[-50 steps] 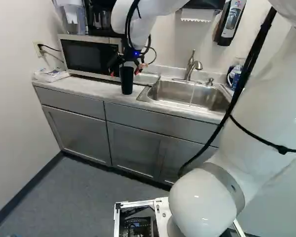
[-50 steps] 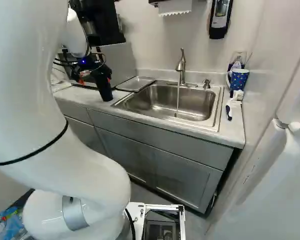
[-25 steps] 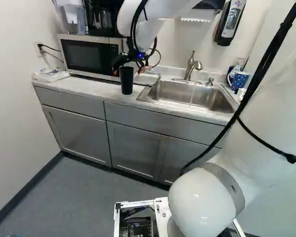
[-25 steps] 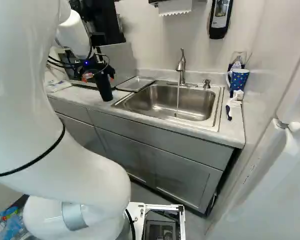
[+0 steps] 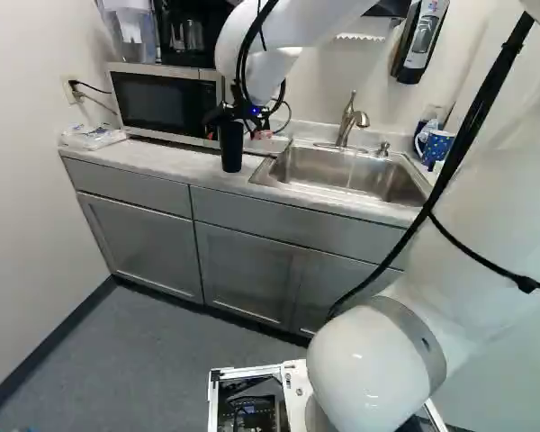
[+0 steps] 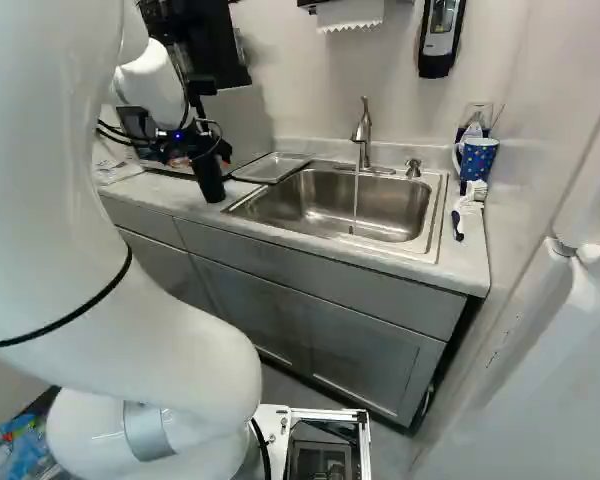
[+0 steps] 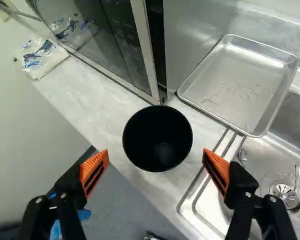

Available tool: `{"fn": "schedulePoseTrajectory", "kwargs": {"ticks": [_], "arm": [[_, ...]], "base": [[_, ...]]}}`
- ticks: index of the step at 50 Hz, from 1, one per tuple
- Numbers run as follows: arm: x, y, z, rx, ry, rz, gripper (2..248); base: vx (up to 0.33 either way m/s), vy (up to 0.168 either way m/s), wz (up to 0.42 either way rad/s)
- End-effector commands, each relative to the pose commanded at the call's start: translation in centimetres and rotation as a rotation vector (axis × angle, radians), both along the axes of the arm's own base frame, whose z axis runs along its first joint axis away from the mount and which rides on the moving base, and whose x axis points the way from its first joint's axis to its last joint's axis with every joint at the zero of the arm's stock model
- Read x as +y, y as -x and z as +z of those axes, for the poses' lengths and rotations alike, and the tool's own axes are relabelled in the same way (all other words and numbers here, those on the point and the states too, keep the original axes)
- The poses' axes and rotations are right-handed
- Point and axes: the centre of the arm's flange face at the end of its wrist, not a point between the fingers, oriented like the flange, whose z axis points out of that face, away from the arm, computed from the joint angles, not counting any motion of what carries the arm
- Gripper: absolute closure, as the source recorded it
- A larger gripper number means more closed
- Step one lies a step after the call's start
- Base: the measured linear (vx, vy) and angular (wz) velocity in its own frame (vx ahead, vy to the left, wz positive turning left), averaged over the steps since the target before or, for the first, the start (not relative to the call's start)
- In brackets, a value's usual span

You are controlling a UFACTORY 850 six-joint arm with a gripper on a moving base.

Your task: Rinse the cup and place it in the tray

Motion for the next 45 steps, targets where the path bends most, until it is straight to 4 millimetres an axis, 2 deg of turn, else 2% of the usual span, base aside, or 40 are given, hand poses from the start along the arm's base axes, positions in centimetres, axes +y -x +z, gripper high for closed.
{"fn": "schedulePoseTrajectory", "kwargs": {"ticks": [45], "arm": [[-0.3,-0.1,-3.7,-0.140,-0.017,-0.017,3]], "base": [[0.000,0.000,0.000]]}}
